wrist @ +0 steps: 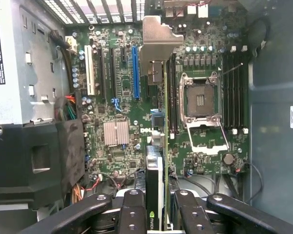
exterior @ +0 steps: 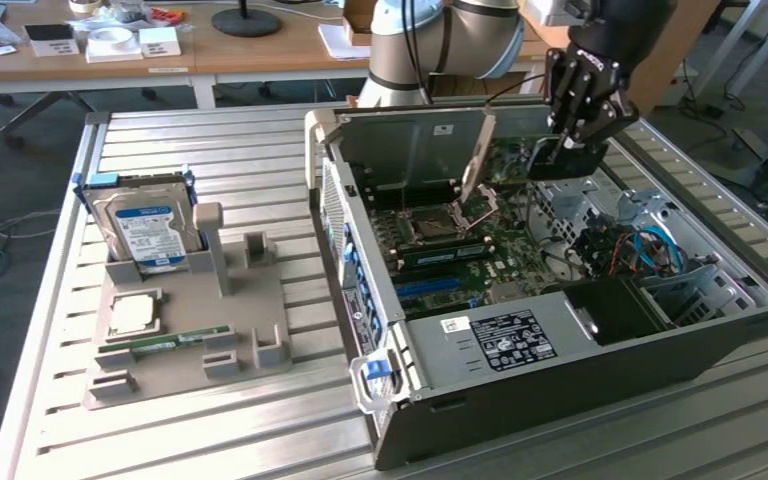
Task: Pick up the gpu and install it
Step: 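Insert the gpu into the slot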
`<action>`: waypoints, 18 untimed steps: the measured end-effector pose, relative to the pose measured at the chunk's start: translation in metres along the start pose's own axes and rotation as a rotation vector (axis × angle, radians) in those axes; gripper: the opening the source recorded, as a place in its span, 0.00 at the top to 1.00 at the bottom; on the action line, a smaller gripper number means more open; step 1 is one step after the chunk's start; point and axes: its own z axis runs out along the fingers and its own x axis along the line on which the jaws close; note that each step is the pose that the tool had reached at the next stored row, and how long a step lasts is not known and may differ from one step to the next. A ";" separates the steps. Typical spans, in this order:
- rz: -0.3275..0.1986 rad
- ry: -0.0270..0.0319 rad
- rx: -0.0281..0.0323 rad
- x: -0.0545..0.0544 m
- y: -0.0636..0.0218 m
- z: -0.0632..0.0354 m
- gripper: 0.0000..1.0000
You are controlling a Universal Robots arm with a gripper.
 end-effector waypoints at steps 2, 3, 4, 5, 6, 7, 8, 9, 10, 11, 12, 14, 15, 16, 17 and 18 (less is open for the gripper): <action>0.000 0.0001 0.0001 0.000 0.0002 0.0003 0.73; 0.000 0.0001 0.0001 0.000 0.0002 0.0003 0.73; 0.000 0.0001 0.0001 0.000 0.0002 0.0003 0.73; 0.000 0.0000 0.0001 0.000 0.0002 0.0003 0.73; 0.000 -0.0001 0.0002 0.000 0.0002 0.0004 0.73; 0.000 -0.0002 0.0002 0.000 0.0003 0.0006 0.73; 0.000 -0.0008 0.0003 0.000 0.0004 0.0013 0.73; 0.000 -0.0009 0.0003 0.000 0.0006 0.0021 0.73; 0.000 -0.0008 0.0002 0.000 0.0009 0.0031 0.73; 0.000 -0.0007 0.0002 0.000 0.0011 0.0044 0.73; 0.000 -0.0008 0.0002 0.000 0.0015 0.0058 0.73; 0.000 -0.0007 0.0002 0.000 0.0016 0.0069 0.73; 0.000 -0.0006 0.0002 0.000 0.0016 0.0069 0.73; 0.000 -0.0007 0.0002 0.000 0.0017 0.0070 0.73; 0.000 -0.0007 0.0002 0.000 0.0017 0.0070 0.73; 0.000 -0.0008 0.0002 0.000 0.0017 0.0070 0.73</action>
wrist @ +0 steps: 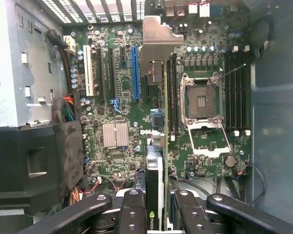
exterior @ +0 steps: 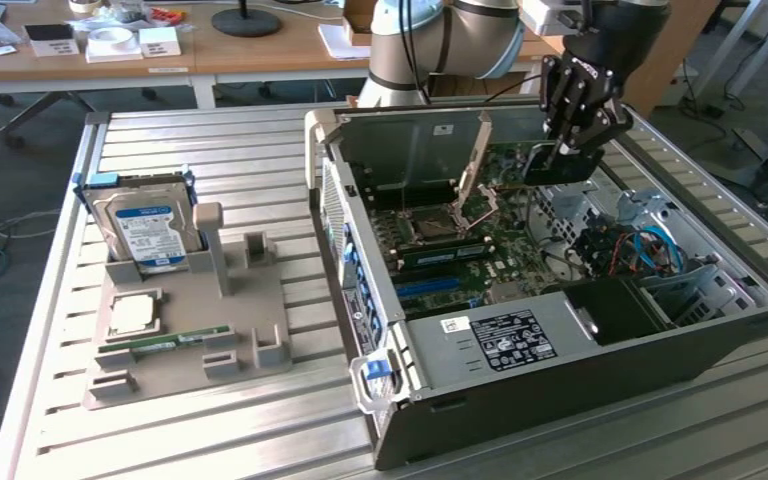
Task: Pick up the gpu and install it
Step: 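Insert the gpu into the slot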
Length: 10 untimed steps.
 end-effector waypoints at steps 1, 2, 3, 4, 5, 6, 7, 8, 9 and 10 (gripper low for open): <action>0.000 0.0001 0.0000 0.000 0.0001 0.0000 0.73; 0.000 0.0001 0.0000 0.000 0.0003 0.0001 0.73; 0.000 0.0001 0.0001 0.000 0.0006 0.0001 0.73; 0.000 0.0000 0.0001 0.000 0.0009 0.0003 0.73; 0.000 0.0000 0.0000 0.000 0.0014 0.0004 0.73; 0.000 -0.0001 0.0000 0.000 0.0020 0.0005 0.73; 0.000 -0.0002 0.0001 0.000 0.0027 0.0006 0.73; 0.000 -0.0001 0.0001 0.000 0.0034 0.0006 0.73; 0.000 0.0000 0.0001 0.000 0.0041 0.0007 0.73; 0.000 0.0001 0.0001 0.000 0.0046 0.0007 0.73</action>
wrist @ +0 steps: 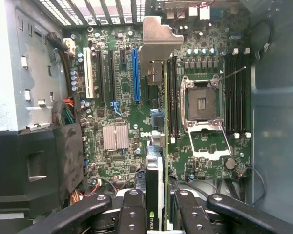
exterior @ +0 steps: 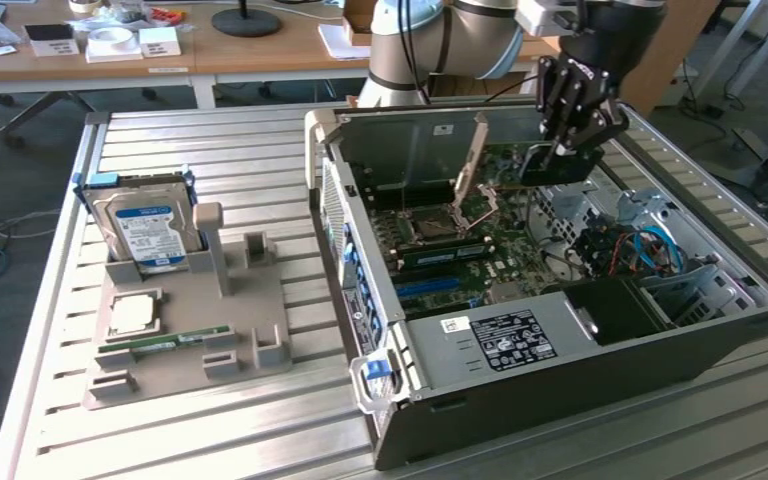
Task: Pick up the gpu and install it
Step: 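Insert the gpu into the slot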
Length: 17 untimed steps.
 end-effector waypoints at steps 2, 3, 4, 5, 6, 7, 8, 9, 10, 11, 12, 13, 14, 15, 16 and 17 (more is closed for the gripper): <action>0.000 0.0000 0.0000 0.000 0.0001 0.0000 0.73; 0.000 0.0000 0.0000 0.000 0.0001 0.0000 0.73; 0.000 0.0000 0.0000 0.000 0.0001 0.0000 0.73; 0.000 0.0000 -0.0001 0.000 0.0001 0.0000 0.73; 0.000 0.0000 0.0000 0.000 0.0001 0.0001 0.73; 0.000 -0.0002 0.0000 0.000 0.0003 0.0004 0.73; 0.000 -0.0003 0.0001 0.000 0.0007 0.0008 0.73; 0.000 0.0000 -0.0001 0.000 0.0009 0.0010 0.73; 0.000 0.0001 0.0000 0.000 0.0009 0.0011 0.73; 0.000 0.0000 -0.0001 0.000 0.0009 0.0011 0.73; 0.000 0.0000 -0.0001 0.000 0.0009 0.0011 0.73; 0.000 0.0001 -0.0001 0.000 0.0009 0.0011 0.73; 0.000 0.0000 0.0000 0.000 0.0009 0.0011 0.73; 0.000 0.0000 0.0000 0.000 0.0009 0.0013 0.73; 0.000 -0.0005 0.0001 0.000 0.0009 0.0021 0.73; 0.000 -0.0003 0.0001 0.000 0.0011 0.0031 0.73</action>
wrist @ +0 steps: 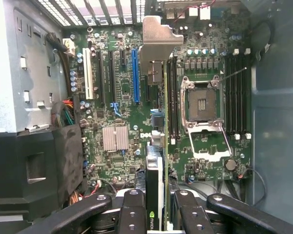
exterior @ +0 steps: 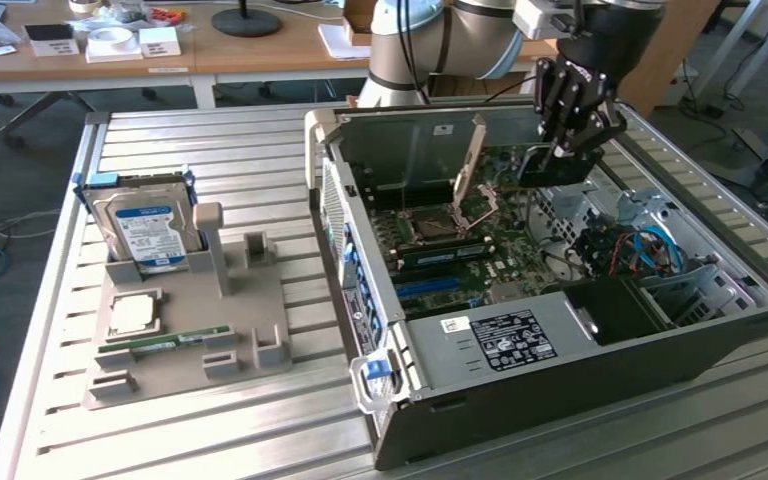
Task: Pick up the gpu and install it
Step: 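Insert the gpu into the slot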
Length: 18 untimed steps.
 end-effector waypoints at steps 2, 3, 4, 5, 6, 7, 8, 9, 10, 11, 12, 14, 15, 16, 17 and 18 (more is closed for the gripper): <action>0.000 0.0002 -0.0001 0.000 0.0003 0.0020 0.73; 0.000 0.0003 -0.0001 0.000 0.0003 0.0024 0.73; 0.000 0.0004 -0.0001 0.000 0.0003 0.0024 0.73; 0.000 0.0005 -0.0001 0.000 0.0003 0.0024 0.73; 0.000 0.0002 -0.0001 0.000 0.0004 0.0025 0.73; 0.000 0.0003 0.0000 0.000 0.0004 0.0025 0.73; 0.000 0.0003 0.0000 0.000 0.0004 0.0025 0.73; 0.000 0.0002 0.0000 0.000 0.0004 0.0027 0.73; 0.000 0.0001 0.0000 0.000 0.0004 0.0029 0.73; 0.000 0.0002 0.0000 0.000 0.0004 0.0030 0.73; 0.000 0.0002 -0.0001 0.000 0.0004 0.0030 0.73; 0.000 0.0002 -0.0001 0.000 0.0004 0.0031 0.73; 0.000 0.0003 -0.0001 0.000 0.0004 0.0030 0.73; 0.000 0.0002 0.0000 0.000 0.0004 0.0031 0.73; 0.000 0.0003 0.0000 0.000 0.0004 0.0030 0.73; 0.000 0.0002 0.0000 0.000 0.0004 0.0031 0.73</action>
